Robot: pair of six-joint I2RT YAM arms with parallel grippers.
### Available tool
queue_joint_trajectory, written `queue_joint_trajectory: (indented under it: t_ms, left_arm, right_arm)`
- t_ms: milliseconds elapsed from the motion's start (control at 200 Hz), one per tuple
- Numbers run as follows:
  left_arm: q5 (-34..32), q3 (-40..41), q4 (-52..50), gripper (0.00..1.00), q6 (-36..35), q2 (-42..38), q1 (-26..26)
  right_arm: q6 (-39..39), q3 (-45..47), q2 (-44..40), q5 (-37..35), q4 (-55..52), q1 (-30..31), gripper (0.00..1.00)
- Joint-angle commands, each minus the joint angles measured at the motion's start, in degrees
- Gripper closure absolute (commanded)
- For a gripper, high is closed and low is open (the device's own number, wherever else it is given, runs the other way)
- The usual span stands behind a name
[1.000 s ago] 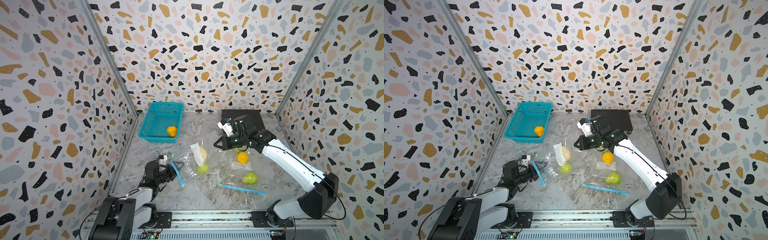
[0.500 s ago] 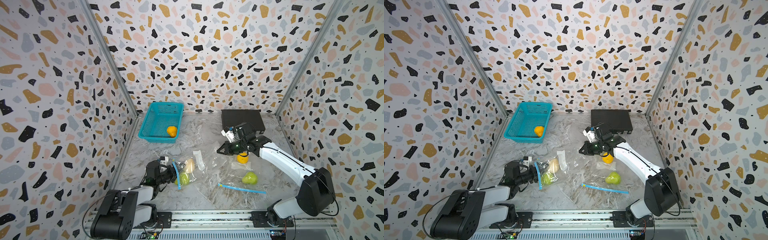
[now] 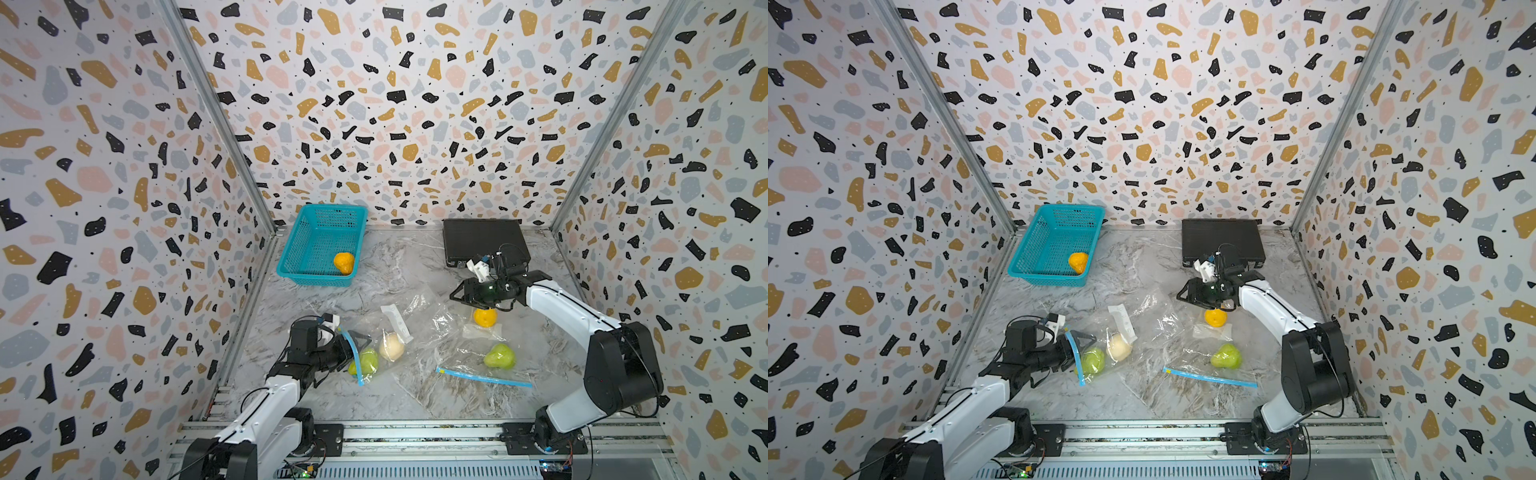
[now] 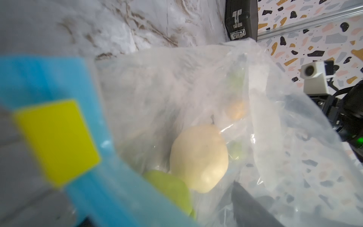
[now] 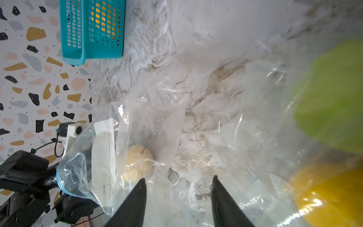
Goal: Open the zip-top bag and take out the pear
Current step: Adjust the zipper food storage bag at the center of the board.
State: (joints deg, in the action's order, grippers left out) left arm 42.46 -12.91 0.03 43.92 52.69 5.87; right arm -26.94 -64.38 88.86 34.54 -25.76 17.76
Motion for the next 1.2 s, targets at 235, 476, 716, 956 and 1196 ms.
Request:
queue_joint_trajectory:
  t_ms: [235,476,716,956,1196]
  left_arm:
    - [-6.44,-2.35,-12.68,0.20,-5.35,0.35,3.84]
    - [-8.76,-2.81,-14.39,0.21,-5.84,0.59,7.23]
    - [-10.19,-2.74,-14.32,0.22,-5.45,2.58,11.00]
    - [-8.77,-3.56,-13.95,0.26,-6.00,5.00,13.24]
    - [-6.96,-3.59,-11.48,0.38,-4.70,5.72,13.73]
  right_arm:
    - [7.95,-7.64,-6.94,-8.75,-10.40,-0.10,0.44]
    - [6.81,-6.05,-9.90,-0.53,-9.42,1.17,0.44]
    - [0.16,0.67,-6.58,3.94,-0.01,15.46,0.51]
    - [-9.31,11.49,2.33,3.39,18.72,17.92,0.62]
    - [-9.70,10.09,9.68,2.09,21.49,16.99,0.65]
